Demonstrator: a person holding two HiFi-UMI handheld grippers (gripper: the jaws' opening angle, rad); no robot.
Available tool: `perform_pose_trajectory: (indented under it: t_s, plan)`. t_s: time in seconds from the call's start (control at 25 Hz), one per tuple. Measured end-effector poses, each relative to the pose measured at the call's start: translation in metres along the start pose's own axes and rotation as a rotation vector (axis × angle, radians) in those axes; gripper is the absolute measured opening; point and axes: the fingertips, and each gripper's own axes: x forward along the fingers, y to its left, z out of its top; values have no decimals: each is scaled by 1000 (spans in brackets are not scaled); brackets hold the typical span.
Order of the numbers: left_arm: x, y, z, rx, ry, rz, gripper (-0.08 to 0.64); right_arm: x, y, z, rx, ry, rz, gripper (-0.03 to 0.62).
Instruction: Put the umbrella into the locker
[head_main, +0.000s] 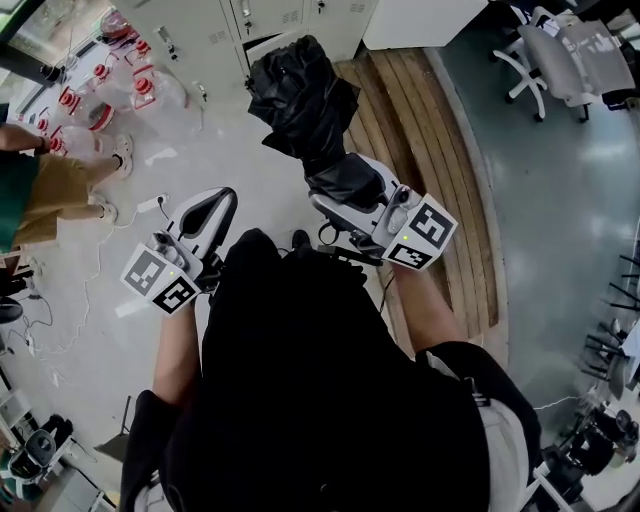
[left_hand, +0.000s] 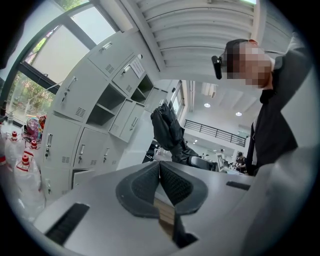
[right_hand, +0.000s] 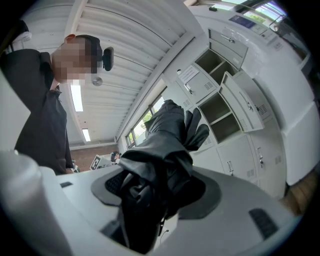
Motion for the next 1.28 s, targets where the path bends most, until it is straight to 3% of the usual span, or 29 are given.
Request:
perform_pose_trajectory:
  t_s: [0.2, 0.44, 0.64, 0.8, 1.0, 1.28]
  plan:
    - [-5, 23, 3, -24, 23, 27, 15, 25, -13, -3, 28, 15, 5, 267]
    - [7, 52, 11, -61, -3, -17, 15, 51, -31, -3, 73, 29, -11, 267]
    - [29, 88, 50, -37, -40, -62, 15, 82, -59, 18, 102, 21, -47, 267]
    - [42, 126, 86, -22, -65, -89, 15, 117, -87, 42, 74, 20, -73, 267]
    - [52, 183, 130, 17, -67, -66, 15, 161, -117, 76, 27, 10, -98, 267]
    - [55, 242, 182, 55, -71, -129, 15, 215, -156, 111, 3, -18, -162, 267]
